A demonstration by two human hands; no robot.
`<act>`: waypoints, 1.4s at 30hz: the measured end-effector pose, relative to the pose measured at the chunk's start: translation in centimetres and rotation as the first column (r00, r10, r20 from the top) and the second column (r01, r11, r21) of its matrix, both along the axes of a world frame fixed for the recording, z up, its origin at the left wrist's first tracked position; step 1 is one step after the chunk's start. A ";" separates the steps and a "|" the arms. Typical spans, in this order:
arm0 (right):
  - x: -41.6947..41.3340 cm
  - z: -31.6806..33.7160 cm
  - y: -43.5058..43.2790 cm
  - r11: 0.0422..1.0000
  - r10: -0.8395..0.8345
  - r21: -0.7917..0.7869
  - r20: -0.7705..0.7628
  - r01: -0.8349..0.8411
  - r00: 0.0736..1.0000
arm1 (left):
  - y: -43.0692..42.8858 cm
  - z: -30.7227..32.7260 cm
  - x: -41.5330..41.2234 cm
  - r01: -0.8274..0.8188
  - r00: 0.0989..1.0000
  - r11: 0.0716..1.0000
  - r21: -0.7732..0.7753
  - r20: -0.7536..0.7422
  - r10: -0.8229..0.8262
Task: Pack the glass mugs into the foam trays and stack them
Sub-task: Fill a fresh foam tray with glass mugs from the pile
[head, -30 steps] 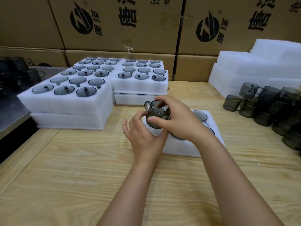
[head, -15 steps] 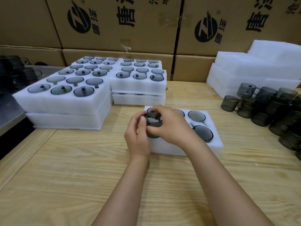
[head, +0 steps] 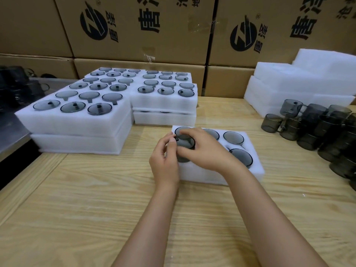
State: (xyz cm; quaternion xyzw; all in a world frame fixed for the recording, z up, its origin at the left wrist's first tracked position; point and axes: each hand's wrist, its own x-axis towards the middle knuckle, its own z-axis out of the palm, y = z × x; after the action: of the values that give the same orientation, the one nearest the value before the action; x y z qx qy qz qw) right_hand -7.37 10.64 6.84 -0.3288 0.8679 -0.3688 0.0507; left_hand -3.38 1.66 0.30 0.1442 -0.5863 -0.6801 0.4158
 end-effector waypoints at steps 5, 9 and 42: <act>-2.2 1.0 -3.2 0.991 -0.128 0.042 -0.065 0.131 0.990 | 0.2 0.2 -0.2 -0.031 0.999 0.998 -0.053 0.038 0.033; -3.2 -0.4 -5.2 0.911 -0.074 0.400 -0.072 0.096 0.995 | 0.0 -0.3 -0.4 -0.034 0.994 0.995 -0.093 0.103 0.044; -3.6 -2.9 6.5 0.752 -0.604 0.025 -0.376 0.659 0.703 | 0.1 -0.5 0.0 -0.102 0.968 0.995 -0.017 0.229 0.103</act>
State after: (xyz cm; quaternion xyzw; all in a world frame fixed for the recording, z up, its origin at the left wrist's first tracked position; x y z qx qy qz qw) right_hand -10.99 17.15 3.98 -0.0650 0.9488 -0.2306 -0.2060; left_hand -3.42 1.74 -0.16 0.2509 -0.6237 -0.6352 0.3804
